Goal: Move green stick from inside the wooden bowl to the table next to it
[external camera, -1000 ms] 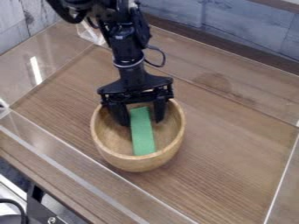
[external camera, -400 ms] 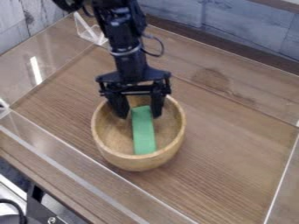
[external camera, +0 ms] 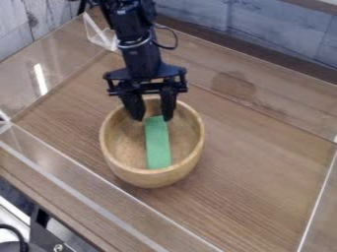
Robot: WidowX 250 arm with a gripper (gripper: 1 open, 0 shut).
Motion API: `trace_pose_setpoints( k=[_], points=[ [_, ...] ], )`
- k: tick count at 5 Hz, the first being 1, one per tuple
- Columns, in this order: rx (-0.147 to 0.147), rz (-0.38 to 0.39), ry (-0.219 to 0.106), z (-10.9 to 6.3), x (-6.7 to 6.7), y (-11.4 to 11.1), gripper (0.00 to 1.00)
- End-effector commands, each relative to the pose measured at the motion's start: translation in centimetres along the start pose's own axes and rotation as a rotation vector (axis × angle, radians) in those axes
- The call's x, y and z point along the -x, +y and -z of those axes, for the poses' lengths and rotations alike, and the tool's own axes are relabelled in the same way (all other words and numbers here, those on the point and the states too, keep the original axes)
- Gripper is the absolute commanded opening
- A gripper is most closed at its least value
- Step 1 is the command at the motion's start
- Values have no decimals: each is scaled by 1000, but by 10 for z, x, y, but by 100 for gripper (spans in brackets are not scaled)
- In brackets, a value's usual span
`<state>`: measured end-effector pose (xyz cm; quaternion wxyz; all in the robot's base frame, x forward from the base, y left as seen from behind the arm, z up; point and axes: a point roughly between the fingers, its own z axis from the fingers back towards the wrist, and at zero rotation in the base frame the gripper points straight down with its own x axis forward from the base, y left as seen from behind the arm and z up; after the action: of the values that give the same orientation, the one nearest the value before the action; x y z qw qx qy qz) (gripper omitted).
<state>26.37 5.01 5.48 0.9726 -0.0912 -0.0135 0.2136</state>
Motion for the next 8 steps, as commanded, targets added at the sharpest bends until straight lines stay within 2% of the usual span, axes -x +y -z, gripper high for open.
trace_pose_setpoints(
  k=[1,2,3,4,5,6,8],
  points=[
    [2,30,-45,-3,-6,4,0],
    [14,74,-38,-8,-3,3,0],
    [28,114,-33,-34,-6,2,0],
    [58,169,-21,-64,-8,-9,0],
    [72,223,-7,-72,-1,-24,0],
    [72,270,9,-67,8,-38,0],
    [51,442,53,-54,14,-65,0]
  ],
)
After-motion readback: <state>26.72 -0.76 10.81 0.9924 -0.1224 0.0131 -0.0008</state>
